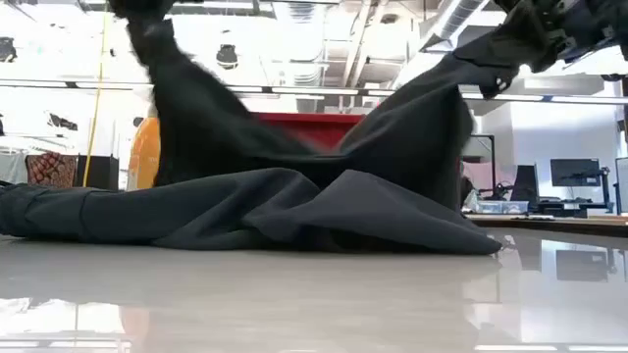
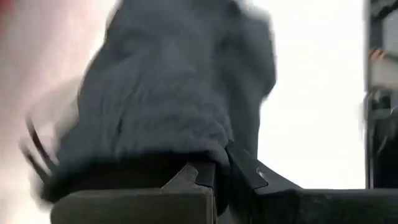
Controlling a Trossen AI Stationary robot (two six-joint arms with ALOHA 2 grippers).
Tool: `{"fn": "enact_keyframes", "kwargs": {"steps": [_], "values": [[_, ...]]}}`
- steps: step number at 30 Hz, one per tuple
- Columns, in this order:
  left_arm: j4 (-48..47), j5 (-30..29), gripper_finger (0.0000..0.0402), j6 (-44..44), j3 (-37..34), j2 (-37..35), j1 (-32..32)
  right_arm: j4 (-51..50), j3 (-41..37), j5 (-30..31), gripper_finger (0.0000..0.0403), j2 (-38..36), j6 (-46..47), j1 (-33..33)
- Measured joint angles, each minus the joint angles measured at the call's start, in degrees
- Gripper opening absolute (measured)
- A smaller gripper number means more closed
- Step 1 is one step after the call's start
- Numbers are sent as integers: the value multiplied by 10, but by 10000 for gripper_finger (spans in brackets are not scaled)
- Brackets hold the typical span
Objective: Fold laundry
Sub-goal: Fold the black shorts
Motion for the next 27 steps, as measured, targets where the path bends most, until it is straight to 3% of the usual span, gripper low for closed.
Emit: {"fn": "enact_keyframes", "kwargs": {"steps": [4, 7, 14, 19, 27], "values": [[-19, 7, 0, -78, -87, -5, -40, 44, 0, 22, 15, 86, 46, 69], [14, 50, 0, -124, -151, -10, -62, 84, 0, 30, 15, 144, 81, 101], [98, 90, 0, -184, -253, -18, -74, 88, 1, 30, 15, 229, 176, 124], [104, 97, 0, -194, -282, -17, -74, 98, 1, 14, 16, 270, 235, 127], [121, 115, 0, -161, -283, -42, -58, 124, 14, -1, 19, 287, 238, 131]]}}
